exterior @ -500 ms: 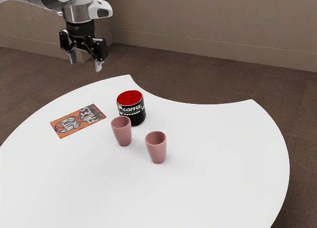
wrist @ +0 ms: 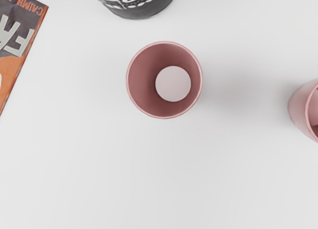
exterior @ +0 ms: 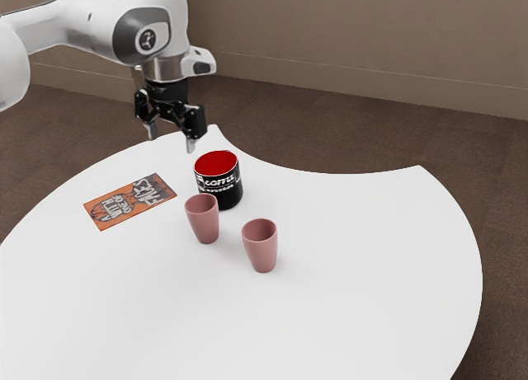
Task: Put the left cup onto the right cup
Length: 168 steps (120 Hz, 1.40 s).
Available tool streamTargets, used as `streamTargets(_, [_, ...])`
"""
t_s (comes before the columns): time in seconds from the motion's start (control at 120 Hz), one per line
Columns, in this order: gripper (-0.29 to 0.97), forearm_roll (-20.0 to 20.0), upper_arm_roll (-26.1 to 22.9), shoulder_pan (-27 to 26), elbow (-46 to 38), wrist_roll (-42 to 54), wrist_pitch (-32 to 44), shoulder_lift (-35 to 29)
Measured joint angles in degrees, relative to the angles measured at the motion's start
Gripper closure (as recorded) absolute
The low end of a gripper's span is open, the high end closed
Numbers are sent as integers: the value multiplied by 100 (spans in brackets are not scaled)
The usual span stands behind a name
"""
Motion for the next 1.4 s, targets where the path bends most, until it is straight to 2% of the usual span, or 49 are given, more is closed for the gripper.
streamTargets(0.317, [0,-15,2,8,-836,-69,808,19])
streamTargets(0.917, [0,25,68,17,-854,-111,1844,857])
streamTargets(1.4, [0,141,70,25,-538,-98,2490,1603])
